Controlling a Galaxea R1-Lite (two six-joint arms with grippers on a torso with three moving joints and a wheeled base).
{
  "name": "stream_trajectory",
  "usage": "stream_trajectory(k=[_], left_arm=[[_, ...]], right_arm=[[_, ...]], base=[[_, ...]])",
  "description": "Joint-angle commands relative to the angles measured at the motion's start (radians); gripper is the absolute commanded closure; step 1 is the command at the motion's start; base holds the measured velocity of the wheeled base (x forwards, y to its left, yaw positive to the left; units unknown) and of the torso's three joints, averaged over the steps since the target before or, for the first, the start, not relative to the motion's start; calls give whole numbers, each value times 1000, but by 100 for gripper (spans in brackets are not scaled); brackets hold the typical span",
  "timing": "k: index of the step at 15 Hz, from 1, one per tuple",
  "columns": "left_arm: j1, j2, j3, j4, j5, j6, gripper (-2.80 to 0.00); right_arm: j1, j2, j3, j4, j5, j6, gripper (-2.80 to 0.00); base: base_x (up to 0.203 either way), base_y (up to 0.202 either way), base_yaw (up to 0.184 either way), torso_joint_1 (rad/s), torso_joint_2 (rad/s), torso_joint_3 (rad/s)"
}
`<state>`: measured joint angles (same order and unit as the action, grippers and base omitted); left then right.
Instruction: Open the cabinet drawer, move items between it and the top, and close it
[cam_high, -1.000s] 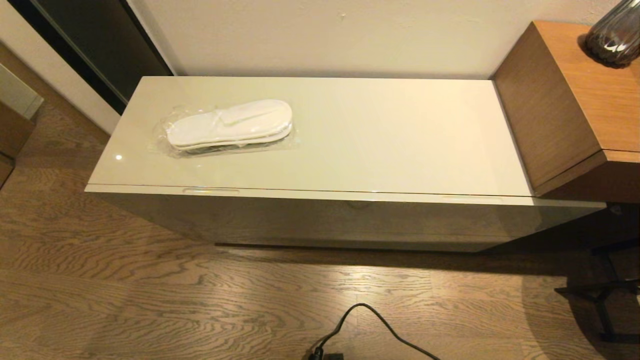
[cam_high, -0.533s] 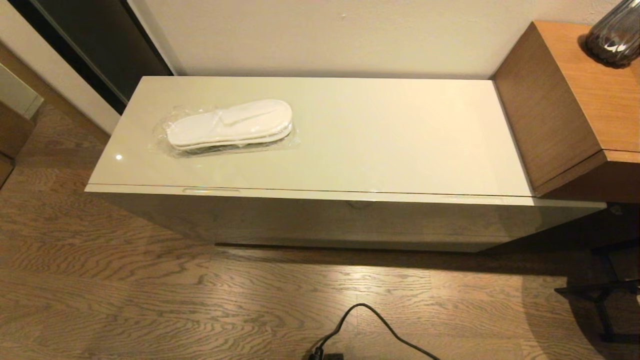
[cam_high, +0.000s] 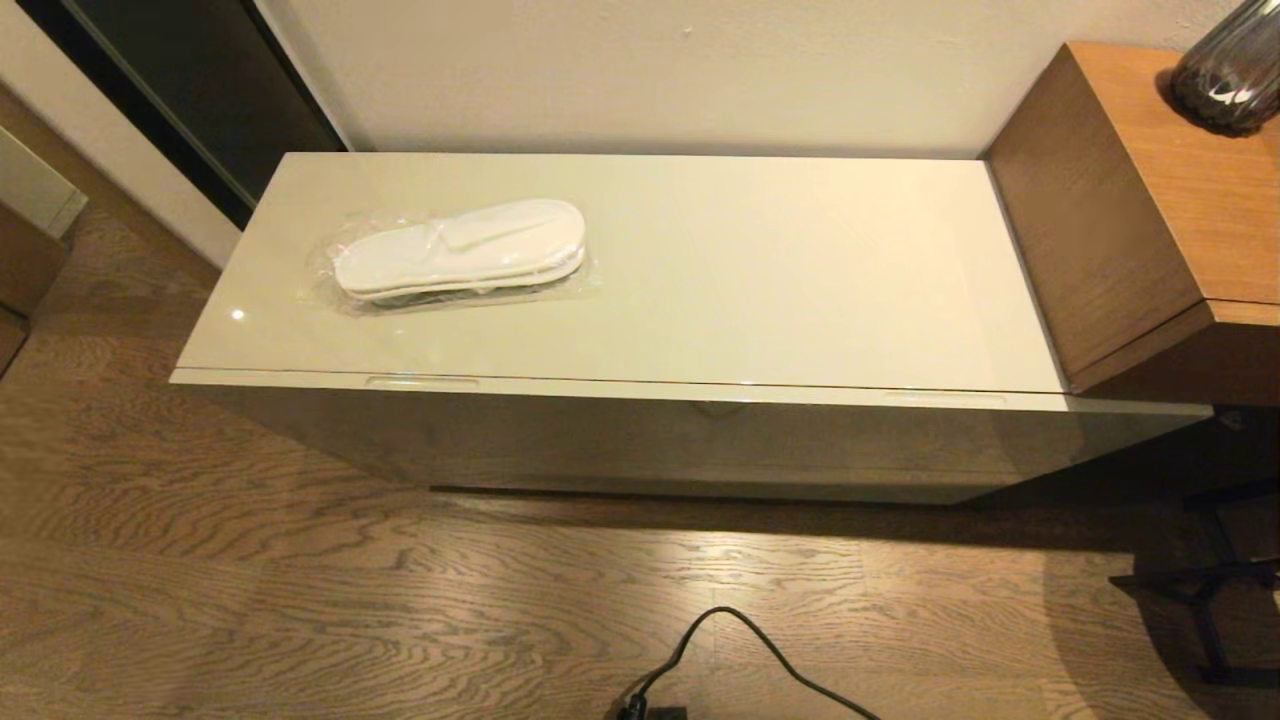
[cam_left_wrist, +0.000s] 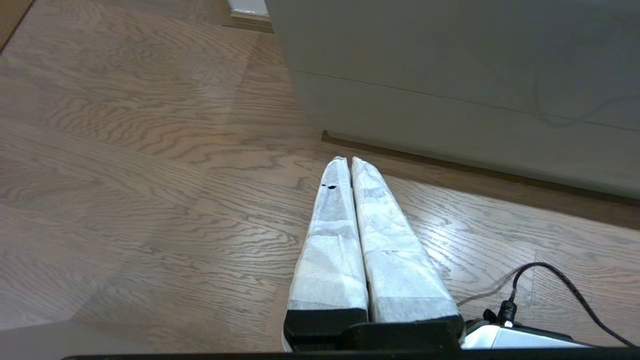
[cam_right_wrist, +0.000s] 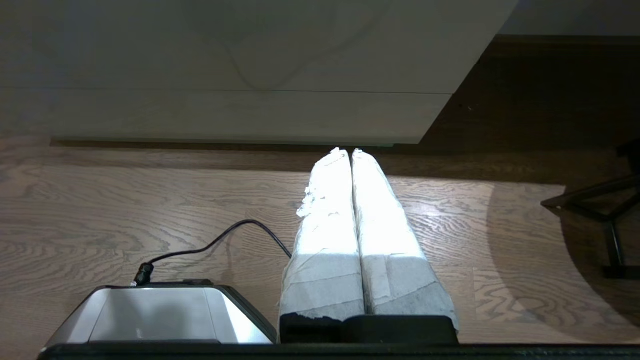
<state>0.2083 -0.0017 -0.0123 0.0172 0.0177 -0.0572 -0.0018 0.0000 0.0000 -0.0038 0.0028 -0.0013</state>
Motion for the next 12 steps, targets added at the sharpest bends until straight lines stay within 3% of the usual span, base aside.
stream_trajectory(k=[1, 12], left_arm=[[0, -38, 2, 0, 1, 0, 0], [1, -38, 12, -29, -1, 0, 0]], right_arm=[[0, 0, 0, -1, 2, 0, 0], [0, 0, 1, -1, 0, 0, 0]], base=[[0, 0, 0, 0, 0, 0], [0, 0, 0, 0, 0, 0]])
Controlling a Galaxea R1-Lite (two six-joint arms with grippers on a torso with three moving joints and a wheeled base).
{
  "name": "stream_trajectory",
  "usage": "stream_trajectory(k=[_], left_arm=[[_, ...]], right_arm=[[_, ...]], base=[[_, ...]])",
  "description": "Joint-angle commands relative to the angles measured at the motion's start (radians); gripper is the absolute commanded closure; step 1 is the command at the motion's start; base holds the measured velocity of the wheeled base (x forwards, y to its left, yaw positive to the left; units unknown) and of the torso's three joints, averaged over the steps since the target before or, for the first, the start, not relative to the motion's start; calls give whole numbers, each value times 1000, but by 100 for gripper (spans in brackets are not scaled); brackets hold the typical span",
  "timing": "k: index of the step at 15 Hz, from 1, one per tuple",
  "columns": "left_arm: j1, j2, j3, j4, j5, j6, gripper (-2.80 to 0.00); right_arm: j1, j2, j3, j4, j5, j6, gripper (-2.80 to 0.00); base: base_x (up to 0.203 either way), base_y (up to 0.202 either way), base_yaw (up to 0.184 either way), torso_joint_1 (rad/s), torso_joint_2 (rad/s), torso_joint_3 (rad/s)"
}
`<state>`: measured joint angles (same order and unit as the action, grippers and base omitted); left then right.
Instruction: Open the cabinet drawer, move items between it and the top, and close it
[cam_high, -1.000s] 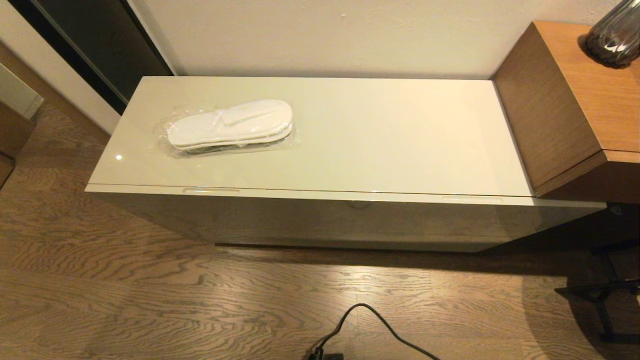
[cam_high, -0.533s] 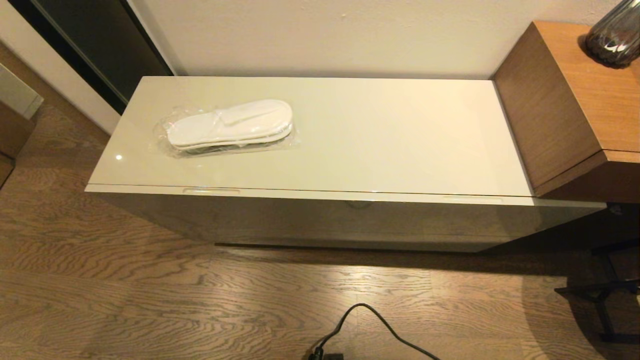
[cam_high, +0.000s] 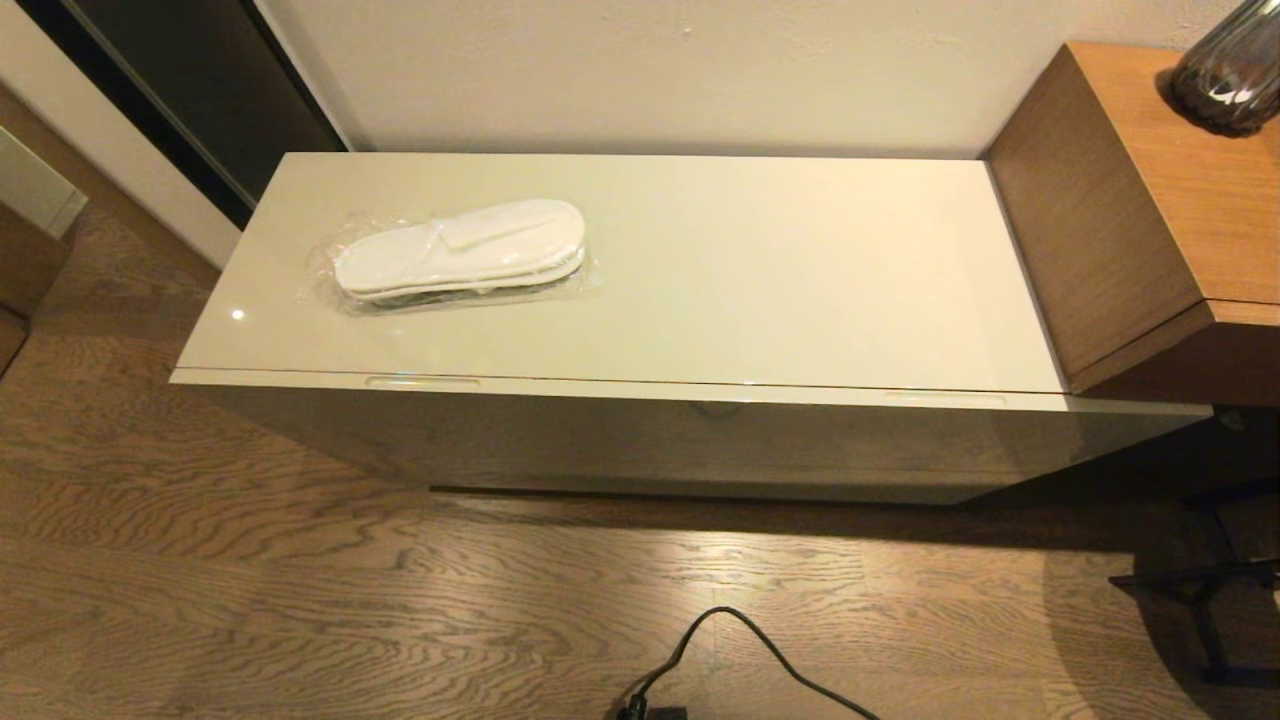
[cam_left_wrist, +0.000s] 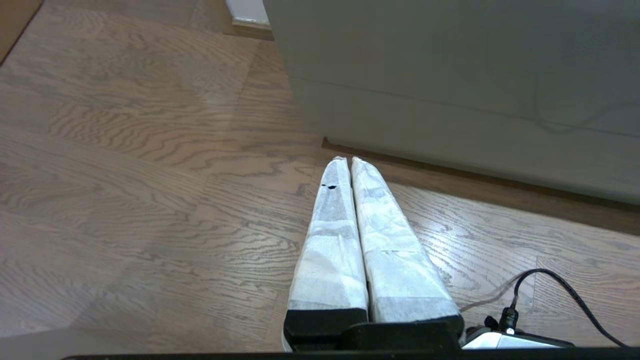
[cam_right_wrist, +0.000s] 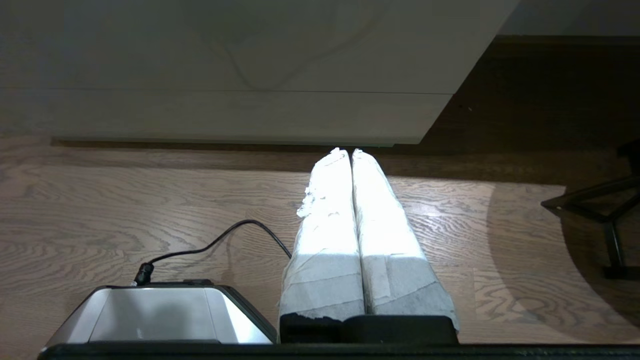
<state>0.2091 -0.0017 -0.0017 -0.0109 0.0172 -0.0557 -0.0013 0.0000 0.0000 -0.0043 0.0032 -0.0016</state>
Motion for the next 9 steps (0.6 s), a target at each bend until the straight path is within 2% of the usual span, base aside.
stream_trajectory(k=[1, 9], left_arm=[[0, -38, 1, 0, 0, 0, 0], [-1, -38, 2, -4, 0, -13, 0]], right_arm=[[0, 0, 1, 0, 0, 0, 0], [0, 0, 0, 0, 0, 0, 0]], base=[[0, 0, 0, 0, 0, 0], [0, 0, 0, 0, 0, 0]])
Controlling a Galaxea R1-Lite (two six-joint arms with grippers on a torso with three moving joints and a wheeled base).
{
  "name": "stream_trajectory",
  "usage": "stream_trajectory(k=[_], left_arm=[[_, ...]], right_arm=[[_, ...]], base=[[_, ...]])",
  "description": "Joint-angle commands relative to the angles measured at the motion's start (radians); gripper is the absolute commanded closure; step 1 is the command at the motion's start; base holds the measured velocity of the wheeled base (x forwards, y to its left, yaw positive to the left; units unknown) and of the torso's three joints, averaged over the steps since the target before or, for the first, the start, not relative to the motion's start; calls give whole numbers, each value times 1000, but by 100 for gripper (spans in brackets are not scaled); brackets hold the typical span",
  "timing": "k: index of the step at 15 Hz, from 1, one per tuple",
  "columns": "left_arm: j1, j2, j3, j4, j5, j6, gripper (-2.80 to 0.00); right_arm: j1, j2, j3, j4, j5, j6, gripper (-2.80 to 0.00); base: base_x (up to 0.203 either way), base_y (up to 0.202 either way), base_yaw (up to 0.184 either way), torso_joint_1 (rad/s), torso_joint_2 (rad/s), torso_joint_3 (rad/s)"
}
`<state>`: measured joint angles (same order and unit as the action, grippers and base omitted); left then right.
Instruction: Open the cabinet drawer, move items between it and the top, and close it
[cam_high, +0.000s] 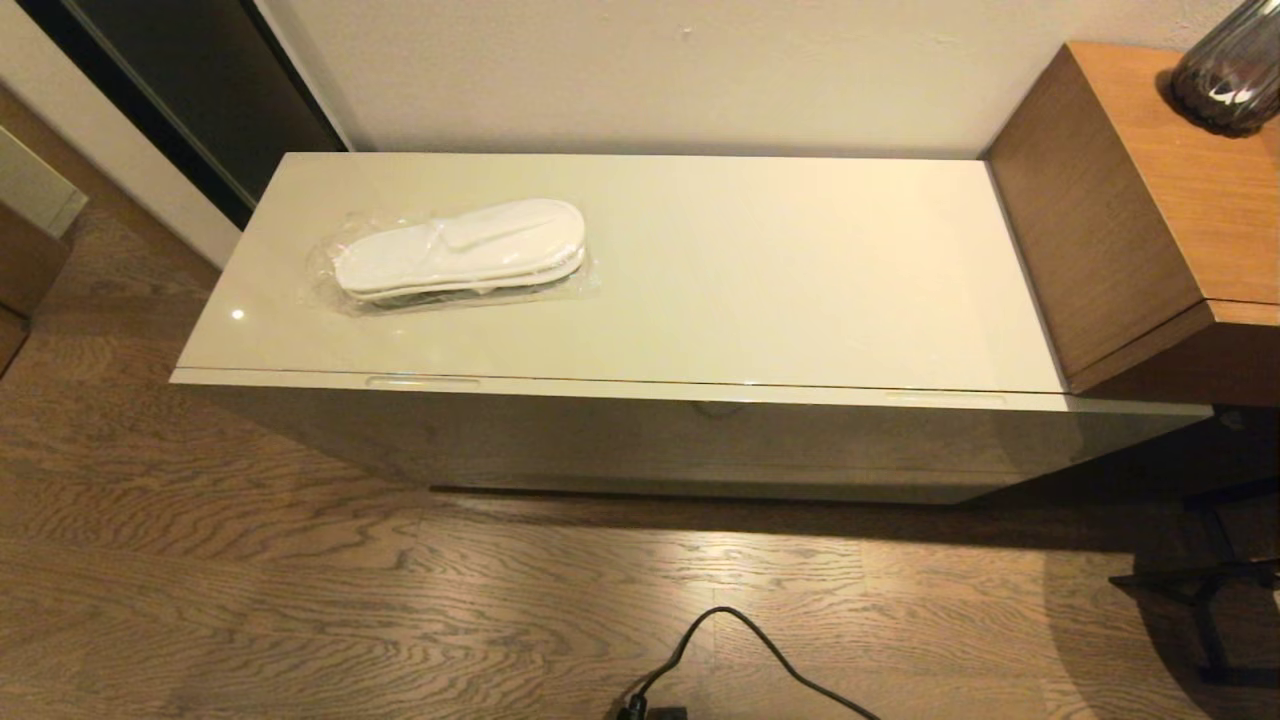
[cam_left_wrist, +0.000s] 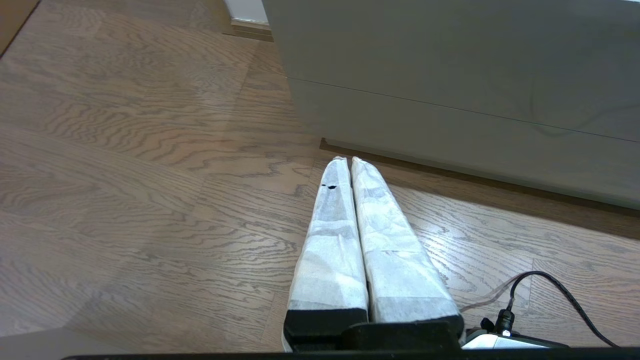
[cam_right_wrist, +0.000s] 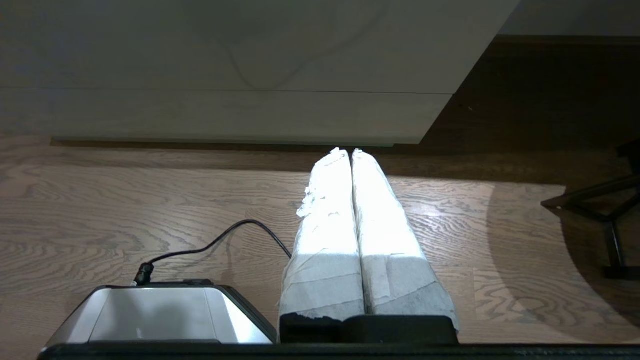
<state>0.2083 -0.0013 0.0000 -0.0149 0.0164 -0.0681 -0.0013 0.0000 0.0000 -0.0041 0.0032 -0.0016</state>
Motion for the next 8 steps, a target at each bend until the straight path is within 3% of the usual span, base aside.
stream_trajectory(k=[1, 8], left_arm=[[0, -39, 0, 0, 0, -1, 0], [0, -39, 0, 0, 0, -1, 0]], right_arm=[[0, 0, 0, 0, 0, 0, 0], [0, 0, 0, 0, 0, 0, 0]], base=[[0, 0, 0, 0, 0, 0], [0, 0, 0, 0, 0, 0]])
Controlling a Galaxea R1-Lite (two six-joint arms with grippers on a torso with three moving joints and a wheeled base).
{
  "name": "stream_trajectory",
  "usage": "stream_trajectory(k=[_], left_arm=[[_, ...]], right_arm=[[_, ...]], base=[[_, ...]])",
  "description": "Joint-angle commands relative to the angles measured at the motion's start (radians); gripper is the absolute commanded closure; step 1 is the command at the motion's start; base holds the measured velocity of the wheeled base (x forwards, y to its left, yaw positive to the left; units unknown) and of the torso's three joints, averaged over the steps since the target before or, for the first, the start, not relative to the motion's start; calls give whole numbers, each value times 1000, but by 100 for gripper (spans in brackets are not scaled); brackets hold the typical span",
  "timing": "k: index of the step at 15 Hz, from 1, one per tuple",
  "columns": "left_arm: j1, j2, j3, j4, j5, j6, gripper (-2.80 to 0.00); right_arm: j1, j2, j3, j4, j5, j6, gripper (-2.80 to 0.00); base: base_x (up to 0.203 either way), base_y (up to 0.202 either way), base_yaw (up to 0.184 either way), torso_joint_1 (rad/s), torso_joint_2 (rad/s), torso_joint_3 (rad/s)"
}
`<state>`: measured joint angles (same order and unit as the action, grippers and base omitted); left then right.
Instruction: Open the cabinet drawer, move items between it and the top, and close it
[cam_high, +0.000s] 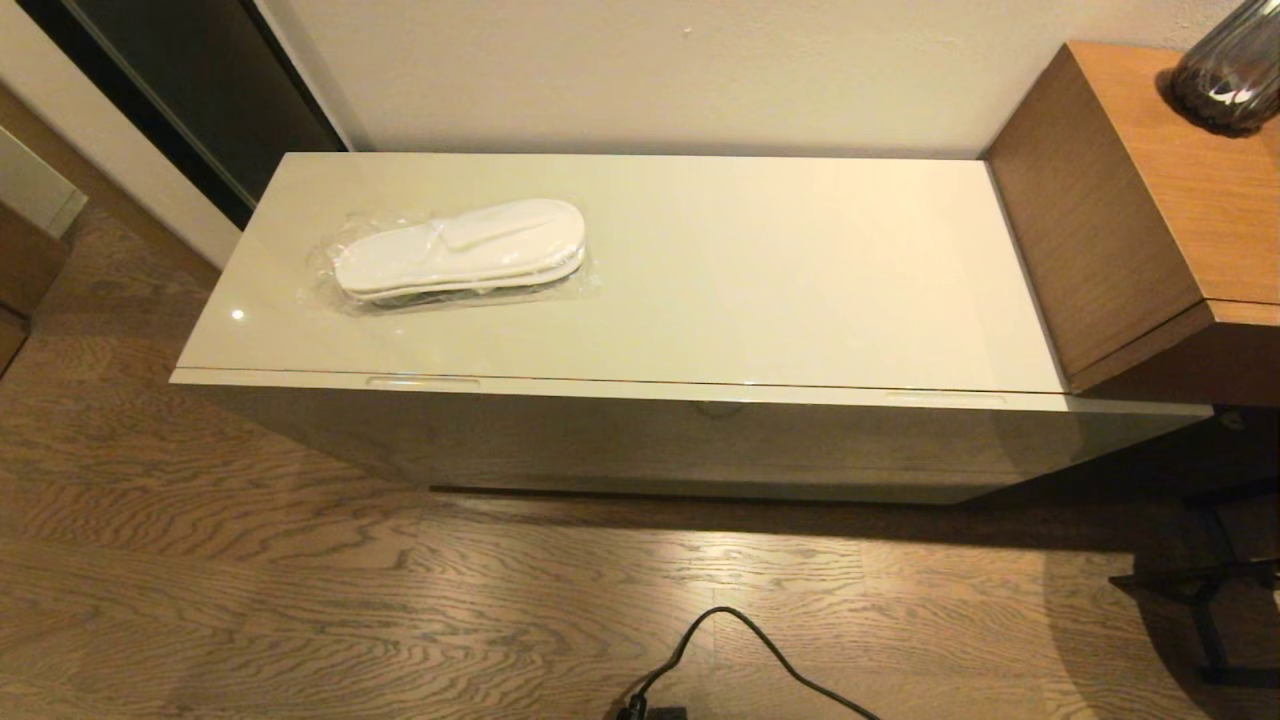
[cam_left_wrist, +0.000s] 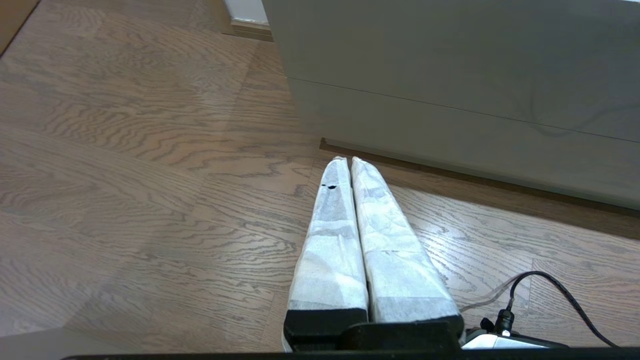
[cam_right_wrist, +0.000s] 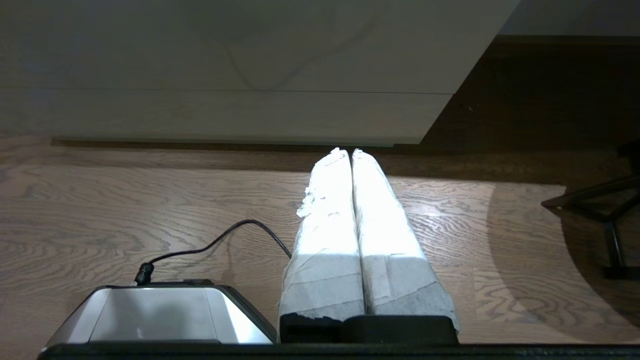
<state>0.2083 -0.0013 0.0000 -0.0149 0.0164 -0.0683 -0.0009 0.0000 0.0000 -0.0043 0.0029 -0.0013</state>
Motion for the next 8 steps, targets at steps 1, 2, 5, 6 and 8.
stream_trajectory(k=[1, 2, 5, 6, 8], left_arm=[[0, -39, 0, 0, 0, -1, 0], [1, -39, 0, 0, 0, -1, 0], [0, -39, 0, 0, 0, -1, 0], [0, -39, 0, 0, 0, -1, 0], [2, -39, 0, 0, 0, -1, 0]], right_arm=[[-1, 0, 1, 0, 0, 1, 0], [-1, 2, 1, -2, 0, 1, 0], [-1, 2, 0, -2, 2, -3, 0], [-1, 1, 0, 0, 0, 0, 0], [-1, 0, 1, 0, 0, 0, 0]], base=[[0, 0, 0, 0, 0, 0], [0, 0, 0, 0, 0, 0], [0, 0, 0, 0, 0, 0], [0, 0, 0, 0, 0, 0], [0, 0, 0, 0, 0, 0]])
